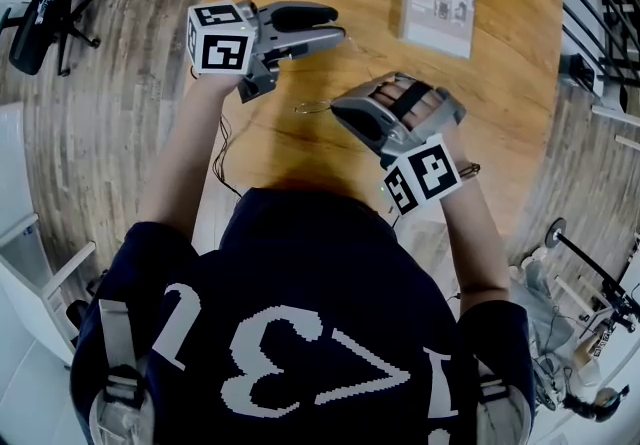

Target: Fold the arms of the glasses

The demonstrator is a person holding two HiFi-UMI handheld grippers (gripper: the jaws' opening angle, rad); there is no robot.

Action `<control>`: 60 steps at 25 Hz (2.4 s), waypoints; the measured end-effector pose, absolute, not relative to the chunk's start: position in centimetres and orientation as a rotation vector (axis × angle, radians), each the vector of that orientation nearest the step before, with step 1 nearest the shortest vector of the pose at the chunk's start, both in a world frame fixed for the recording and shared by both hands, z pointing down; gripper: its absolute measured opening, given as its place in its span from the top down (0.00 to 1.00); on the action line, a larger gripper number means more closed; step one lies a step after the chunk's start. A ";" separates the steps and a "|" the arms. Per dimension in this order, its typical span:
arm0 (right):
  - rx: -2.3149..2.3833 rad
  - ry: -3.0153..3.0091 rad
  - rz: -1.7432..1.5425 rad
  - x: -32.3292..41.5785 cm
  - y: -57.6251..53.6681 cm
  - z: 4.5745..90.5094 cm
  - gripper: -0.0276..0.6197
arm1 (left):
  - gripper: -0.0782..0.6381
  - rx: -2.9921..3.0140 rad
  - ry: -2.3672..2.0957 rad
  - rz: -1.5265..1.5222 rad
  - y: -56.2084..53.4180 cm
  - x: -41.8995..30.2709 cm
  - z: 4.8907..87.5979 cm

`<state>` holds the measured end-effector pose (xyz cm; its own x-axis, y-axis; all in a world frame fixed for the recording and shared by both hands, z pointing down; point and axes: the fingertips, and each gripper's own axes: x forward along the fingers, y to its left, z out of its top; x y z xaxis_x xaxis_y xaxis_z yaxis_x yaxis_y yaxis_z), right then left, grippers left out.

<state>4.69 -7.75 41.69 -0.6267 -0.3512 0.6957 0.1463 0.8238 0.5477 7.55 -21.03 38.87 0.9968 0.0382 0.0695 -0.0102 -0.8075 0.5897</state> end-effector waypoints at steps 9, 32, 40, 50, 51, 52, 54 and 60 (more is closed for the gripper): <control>0.281 -2.210 -0.573 6.3 -9.5 41.9 0.90 | 0.62 2.450 0.276 0.143 -16.5 4.1 39.3; 0.352 -2.238 -0.200 8.3 -15.5 51.3 0.90 | 0.64 2.542 -0.288 0.045 -17.9 -0.8 43.8; 0.311 -2.220 0.008 9.4 -20.5 57.4 0.90 | 0.85 2.661 -0.660 0.173 -18.3 -3.3 44.8; 0.376 -2.222 -0.026 8.9 -23.3 57.9 0.77 | 0.86 2.691 -0.694 0.206 -18.0 -3.3 44.4; 0.396 -2.229 -0.035 8.8 -23.2 57.5 0.77 | 0.86 2.691 -0.710 0.202 -18.1 -3.4 44.2; 0.431 -2.244 -0.045 8.7 -23.2 56.7 0.77 | 0.86 2.692 -0.733 0.199 -18.3 -3.6 43.9; 0.556 -2.288 -0.074 8.9 -23.2 54.1 0.81 | 0.86 2.700 -0.794 0.191 -18.8 -3.9 43.2; 1.124 -2.416 -0.080 12.6 -22.2 42.9 0.91 | 0.86 2.725 -0.987 0.158 -20.3 -4.8 40.0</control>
